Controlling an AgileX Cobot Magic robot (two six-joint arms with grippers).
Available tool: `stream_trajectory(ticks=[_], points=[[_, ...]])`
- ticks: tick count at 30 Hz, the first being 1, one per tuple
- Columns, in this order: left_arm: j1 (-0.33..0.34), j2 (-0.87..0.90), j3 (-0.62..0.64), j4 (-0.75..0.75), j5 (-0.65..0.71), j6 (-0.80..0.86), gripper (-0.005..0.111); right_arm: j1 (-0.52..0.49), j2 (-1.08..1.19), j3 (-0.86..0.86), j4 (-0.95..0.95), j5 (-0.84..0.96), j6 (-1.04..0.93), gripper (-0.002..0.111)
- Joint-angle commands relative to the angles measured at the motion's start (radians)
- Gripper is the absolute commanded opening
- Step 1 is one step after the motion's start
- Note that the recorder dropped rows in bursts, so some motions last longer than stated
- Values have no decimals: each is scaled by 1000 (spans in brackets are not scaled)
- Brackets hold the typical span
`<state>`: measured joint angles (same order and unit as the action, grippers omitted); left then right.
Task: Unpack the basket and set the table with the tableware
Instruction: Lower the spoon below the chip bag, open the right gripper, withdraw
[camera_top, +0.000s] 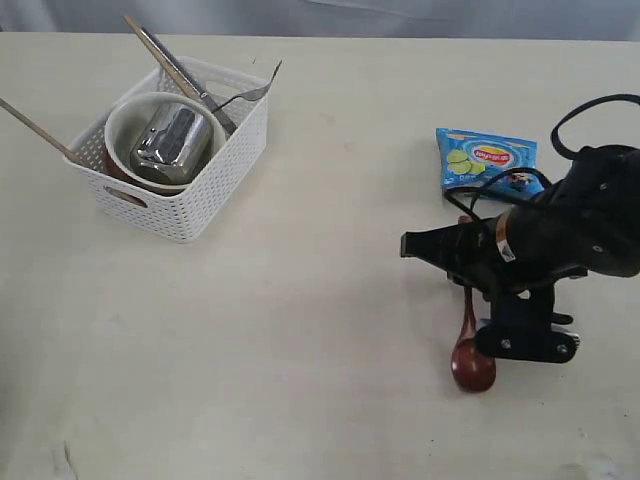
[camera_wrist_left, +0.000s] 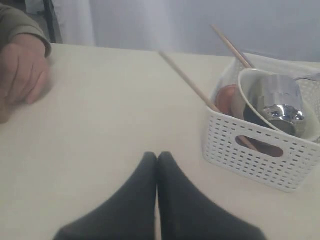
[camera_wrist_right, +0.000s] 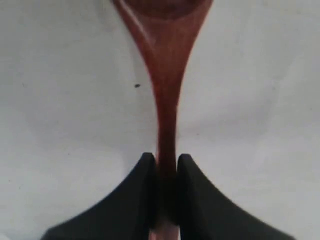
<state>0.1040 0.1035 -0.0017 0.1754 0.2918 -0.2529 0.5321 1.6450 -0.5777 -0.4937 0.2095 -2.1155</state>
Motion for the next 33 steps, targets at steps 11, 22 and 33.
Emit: stream_trajectory(ticks=[11, 22, 33], points=[[3, -1, 2, 7, -5, 0, 0, 33, -4, 24, 26, 22, -7, 2], [3, -1, 2, 7, -5, 1, 0, 33, -4, 24, 26, -2, -7, 38], [3, -1, 2, 7, -5, 1, 0, -102, -42, -217, 24, -96, -5, 38]])
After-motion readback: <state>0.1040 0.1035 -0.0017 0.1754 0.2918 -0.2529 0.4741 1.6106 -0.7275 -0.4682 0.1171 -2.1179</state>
